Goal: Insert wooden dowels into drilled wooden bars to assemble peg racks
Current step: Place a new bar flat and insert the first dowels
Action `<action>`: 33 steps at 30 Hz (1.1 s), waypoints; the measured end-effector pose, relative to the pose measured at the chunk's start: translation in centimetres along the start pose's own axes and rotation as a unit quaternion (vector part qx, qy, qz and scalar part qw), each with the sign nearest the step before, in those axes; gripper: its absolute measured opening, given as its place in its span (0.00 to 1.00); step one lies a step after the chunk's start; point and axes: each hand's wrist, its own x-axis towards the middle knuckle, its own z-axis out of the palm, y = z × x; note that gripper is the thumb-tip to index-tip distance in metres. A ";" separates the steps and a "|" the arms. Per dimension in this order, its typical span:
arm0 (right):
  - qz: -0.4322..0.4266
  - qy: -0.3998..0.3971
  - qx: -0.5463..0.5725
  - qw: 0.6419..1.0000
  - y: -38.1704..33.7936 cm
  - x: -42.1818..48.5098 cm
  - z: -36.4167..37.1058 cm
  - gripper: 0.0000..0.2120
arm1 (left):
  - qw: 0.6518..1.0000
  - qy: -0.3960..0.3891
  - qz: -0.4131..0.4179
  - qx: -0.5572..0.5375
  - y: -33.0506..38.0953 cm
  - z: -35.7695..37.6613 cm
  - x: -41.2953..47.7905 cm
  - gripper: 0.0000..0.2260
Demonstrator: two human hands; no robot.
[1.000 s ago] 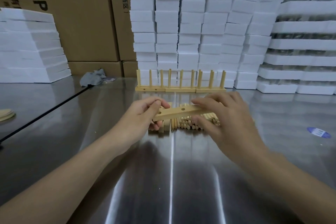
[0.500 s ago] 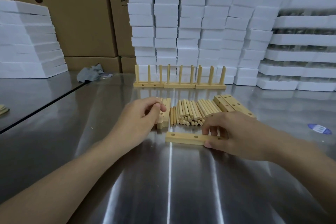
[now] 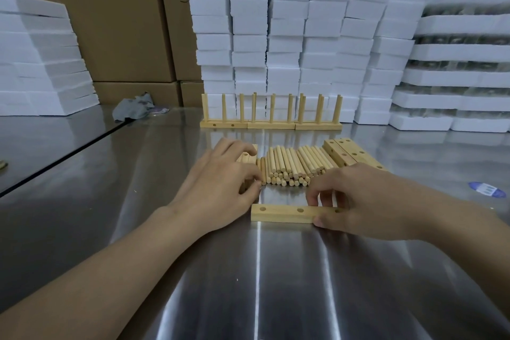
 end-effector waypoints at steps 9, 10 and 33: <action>0.005 -0.007 0.011 1.000 -0.2 -0.2 0.0 0.10 | 0.997 0.003 0.035 -0.066 -0.4 -1.0 0.0 0.12; 0.003 -0.009 0.011 1.000 -0.2 -0.2 -0.1 0.10 | 0.998 -0.014 0.034 -0.052 -0.6 -1.0 0.0 0.14; 0.065 -0.155 -0.011 0.986 -0.6 -2.4 -3.0 0.11 | 0.983 -0.101 0.105 -0.113 1.3 -1.7 0.0 0.06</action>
